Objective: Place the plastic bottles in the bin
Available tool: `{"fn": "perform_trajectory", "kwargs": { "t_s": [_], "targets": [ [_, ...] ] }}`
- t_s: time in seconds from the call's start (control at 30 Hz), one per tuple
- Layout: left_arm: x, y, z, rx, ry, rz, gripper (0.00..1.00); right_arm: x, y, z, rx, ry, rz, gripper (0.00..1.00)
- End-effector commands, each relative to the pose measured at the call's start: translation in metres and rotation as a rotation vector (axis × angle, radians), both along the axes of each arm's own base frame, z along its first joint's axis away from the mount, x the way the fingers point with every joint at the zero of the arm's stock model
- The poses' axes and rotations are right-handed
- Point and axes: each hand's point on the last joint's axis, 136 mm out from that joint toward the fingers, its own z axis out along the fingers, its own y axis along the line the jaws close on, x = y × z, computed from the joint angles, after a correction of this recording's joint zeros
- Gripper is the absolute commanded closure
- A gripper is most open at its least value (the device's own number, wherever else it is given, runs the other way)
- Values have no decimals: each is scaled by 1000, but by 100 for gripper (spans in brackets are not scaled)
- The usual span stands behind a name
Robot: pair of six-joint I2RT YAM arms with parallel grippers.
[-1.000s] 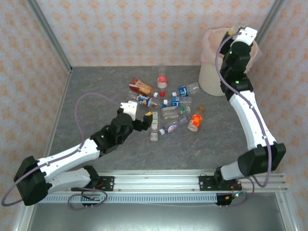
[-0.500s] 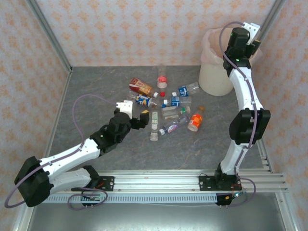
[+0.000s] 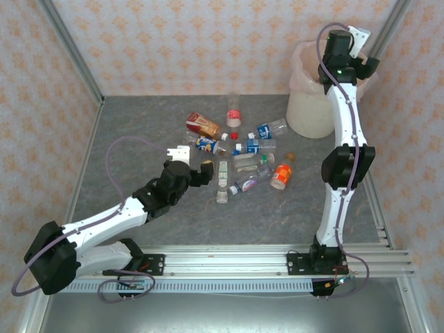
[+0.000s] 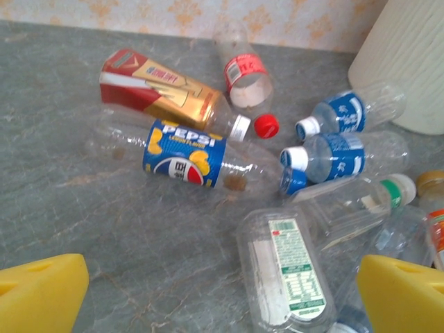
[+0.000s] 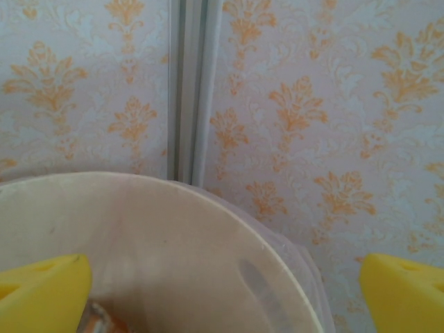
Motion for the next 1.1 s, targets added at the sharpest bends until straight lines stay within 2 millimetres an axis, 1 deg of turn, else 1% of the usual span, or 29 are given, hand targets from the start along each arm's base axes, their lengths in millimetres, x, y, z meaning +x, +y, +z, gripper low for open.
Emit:
{"fn": "perform_trajectory", "kwargs": {
  "t_s": [0.0, 0.1, 0.23, 0.33, 0.37, 0.5, 0.57, 0.6, 0.63, 0.7, 0.8, 0.83, 0.9, 0.97, 1.07],
  "targets": [
    [8, 4, 1, -4, 34, 59, 0, -32, 2, 34, 45, -43, 16, 1],
    [12, -2, -3, -11, 71, 62, 0, -50, 12, 45, 85, -62, 82, 1],
    [18, -4, -7, -16, 106, 93, 0, -83, 32, 54, 149, -128, 207, 1],
    [20, -3, -8, -34, 118, 126, 0, -110, 54, 50, 220, -189, 335, 1],
    [21, -2, -8, -40, 119, 140, 0, -121, 61, 46, 250, -197, 376, 1],
    [21, 6, -9, -71, 122, 192, 0, -162, 82, 24, 390, -223, 453, 1],
    [19, 9, -12, -86, 126, 205, 0, -181, 94, 8, 453, -230, 494, 1],
    [19, 9, -13, -90, 129, 205, 0, -188, 100, 3, 479, -234, 512, 1],
    [18, 10, -15, -91, 134, 204, 0, -199, 106, 0, 507, -243, 526, 1],
    [18, 9, -15, -94, 139, 199, 0, -213, 118, -11, 554, -238, 550, 1],
    [18, 8, -12, -106, 133, 192, 0, -230, 130, -36, 615, -212, 549, 0],
    [18, 8, -12, -111, 131, 188, 0, -236, 133, -46, 637, -186, 543, 0],
    [17, 8, -12, -117, 129, 190, 0, -246, 138, -73, 682, -106, 518, 0],
    [16, 9, -15, -126, 130, 192, 0, -257, 142, -110, 738, -21, 483, 0],
    [14, 10, -19, -148, 131, 200, 0, -266, 154, -162, 838, 91, 459, 1]
  ]
}}
